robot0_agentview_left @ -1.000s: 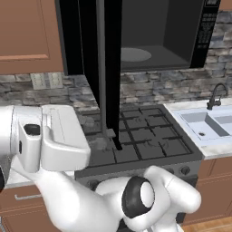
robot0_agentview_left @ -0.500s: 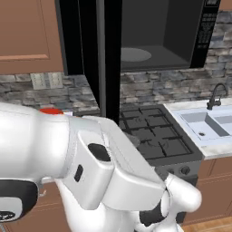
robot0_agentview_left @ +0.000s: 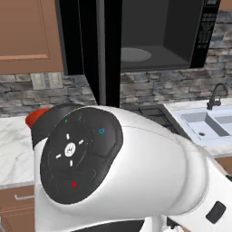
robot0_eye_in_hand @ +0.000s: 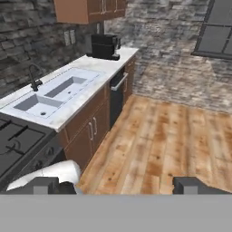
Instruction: Place the sponge inside the microwave to prepare for sanitizing.
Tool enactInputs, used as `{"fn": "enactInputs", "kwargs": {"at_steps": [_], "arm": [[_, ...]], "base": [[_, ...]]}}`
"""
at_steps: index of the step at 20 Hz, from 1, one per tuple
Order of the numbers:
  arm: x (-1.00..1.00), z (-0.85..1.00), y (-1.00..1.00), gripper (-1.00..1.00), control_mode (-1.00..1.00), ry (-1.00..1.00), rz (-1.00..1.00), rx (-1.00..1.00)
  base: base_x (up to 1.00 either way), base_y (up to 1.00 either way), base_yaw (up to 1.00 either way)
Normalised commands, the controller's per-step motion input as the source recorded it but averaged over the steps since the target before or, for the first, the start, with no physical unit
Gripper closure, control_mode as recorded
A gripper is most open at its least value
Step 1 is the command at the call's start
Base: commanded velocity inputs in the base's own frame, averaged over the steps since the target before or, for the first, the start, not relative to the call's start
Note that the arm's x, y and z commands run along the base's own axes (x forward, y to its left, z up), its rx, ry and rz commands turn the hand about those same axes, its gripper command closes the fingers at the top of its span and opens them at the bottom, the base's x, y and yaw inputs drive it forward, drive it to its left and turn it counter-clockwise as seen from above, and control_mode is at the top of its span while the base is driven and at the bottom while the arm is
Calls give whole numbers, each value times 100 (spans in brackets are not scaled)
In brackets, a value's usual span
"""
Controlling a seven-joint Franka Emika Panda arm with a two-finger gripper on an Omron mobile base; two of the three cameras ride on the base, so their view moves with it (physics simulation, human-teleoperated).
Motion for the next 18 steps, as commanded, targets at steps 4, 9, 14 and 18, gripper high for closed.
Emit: {"fn": "enactInputs", "kwargs": {"at_steps": [4, 9, 14, 18], "arm": [[-28, 0, -70, -100, -100, 5, 29, 41], [-14, 12, -66, -100, -100, 3, 33, 40], [-14, 10, -54, -100, -100, 12, 33, 46], [-8, 0, -43, -100, -100, 20, 35, 51]], "base": [[0, 0, 0], [0, 0, 0], [0, 0, 0], [0, 0, 0]]}}
